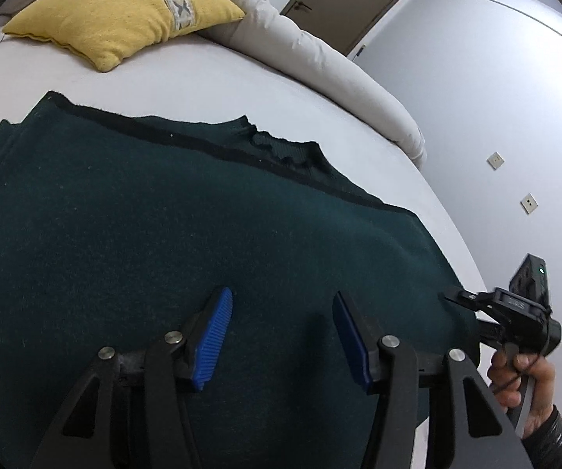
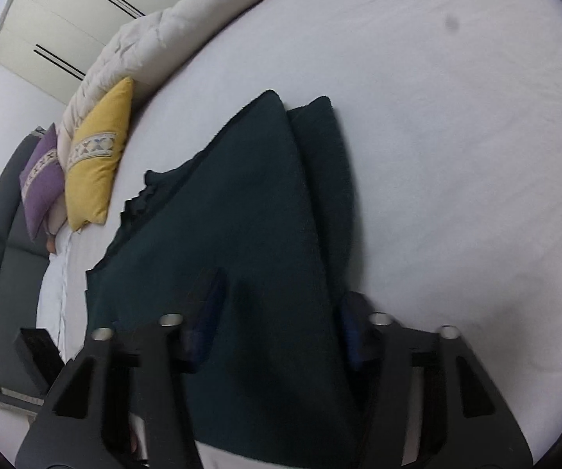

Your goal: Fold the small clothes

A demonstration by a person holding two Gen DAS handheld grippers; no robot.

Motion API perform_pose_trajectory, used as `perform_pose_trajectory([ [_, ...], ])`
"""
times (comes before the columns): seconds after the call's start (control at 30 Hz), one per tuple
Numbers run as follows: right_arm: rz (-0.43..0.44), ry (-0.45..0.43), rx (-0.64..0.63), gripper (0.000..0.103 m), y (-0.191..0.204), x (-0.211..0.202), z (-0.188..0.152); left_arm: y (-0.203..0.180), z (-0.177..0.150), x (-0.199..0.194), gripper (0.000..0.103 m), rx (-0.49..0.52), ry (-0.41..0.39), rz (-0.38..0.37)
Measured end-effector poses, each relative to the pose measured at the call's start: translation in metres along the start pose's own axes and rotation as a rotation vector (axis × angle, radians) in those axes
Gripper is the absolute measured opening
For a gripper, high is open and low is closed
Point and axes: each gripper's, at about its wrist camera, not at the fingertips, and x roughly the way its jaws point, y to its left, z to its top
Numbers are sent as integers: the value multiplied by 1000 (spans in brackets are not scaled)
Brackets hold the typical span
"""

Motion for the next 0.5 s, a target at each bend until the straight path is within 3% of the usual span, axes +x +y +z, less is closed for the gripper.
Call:
perform_pose_trajectory([
  [0.1,30,6,76,16,-10,7,6,4,-1,0,56,-14,-1,-12],
  [0.17,49,1,117,14,-11,12,7,5,-3,0,55,-11,-6,-16],
  [0.27,9,-24,111,13,1,10,5,8,-4,-2,51,-20,-9,-24],
  [0.37,-83,-54,39,12,26,-3,6,17,-2,-2,43,-55,1,-45],
  [0.5,-191,-92,-189,12,102,-16,2,36,1,-4,20,-133,15,-89],
])
